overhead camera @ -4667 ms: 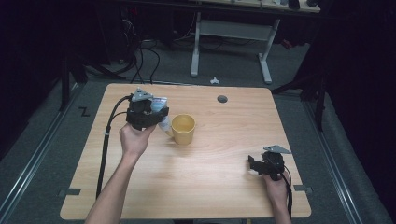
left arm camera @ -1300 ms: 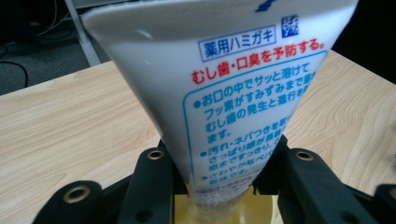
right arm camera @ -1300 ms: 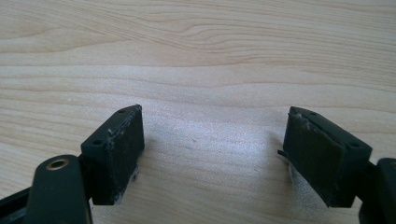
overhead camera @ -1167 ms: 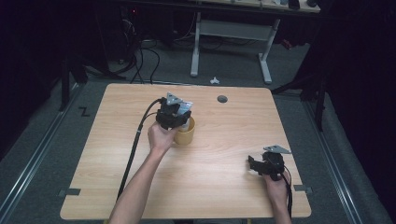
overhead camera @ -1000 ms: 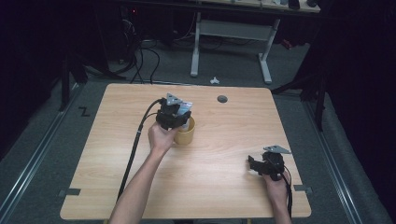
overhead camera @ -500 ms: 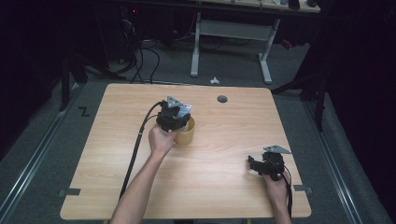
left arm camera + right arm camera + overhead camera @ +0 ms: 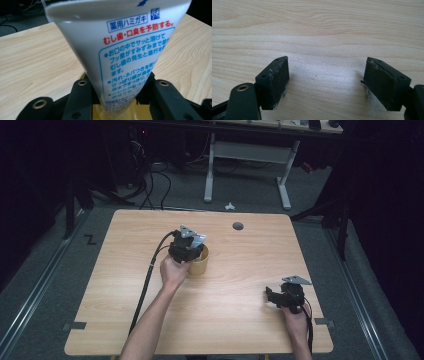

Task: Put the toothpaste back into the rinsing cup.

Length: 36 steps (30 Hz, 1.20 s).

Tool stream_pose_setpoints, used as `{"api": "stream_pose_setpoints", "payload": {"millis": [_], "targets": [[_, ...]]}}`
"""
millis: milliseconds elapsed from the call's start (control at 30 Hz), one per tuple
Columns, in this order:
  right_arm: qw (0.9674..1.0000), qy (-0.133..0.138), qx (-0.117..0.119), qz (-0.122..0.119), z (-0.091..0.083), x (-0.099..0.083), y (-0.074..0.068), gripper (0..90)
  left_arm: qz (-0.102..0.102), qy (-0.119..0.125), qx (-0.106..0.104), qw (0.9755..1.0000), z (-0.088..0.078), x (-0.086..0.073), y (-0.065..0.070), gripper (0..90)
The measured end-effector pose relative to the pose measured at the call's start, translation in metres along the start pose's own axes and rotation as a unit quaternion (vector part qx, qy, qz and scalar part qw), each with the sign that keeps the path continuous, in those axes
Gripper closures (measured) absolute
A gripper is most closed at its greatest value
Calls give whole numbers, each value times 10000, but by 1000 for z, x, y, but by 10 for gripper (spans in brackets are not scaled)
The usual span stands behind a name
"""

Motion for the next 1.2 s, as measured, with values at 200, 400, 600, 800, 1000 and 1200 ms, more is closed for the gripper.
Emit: {"api": "stream_pose_setpoints", "payload": {"millis": [200,400,600,800,1000,1200], "targets": [[10000,-8,-6,5,0,0,0,207,-6,-31,13,10000,2,-3,0,653],[10000,3,-6,5,0,0,0,207,-22,-58,30,10000,3,-5,0,650],[10000,4,-3,-1,0,0,0,207,-13,-86,38,10000,4,-6,0,649],[10000,0,-5,7,0,0,0,207,5,-129,40,9999,6,-7,1,647],[10000,2,-6,7,0,0,0,207,20,-172,41,9998,7,-9,2,644],[10000,2,-5,6,0,0,0,207,42,-226,60,9997,9,-10,2,640]]}}
Point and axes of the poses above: each handheld gripper's, and its own axes: z roughly forward along the jaws, x roughly out of its top, y roughly to its right, the point moved 4 cm from there along z, roughly forward along the jaws, and after that the axes turned 6 degrees about y, right-handed, at the moved point
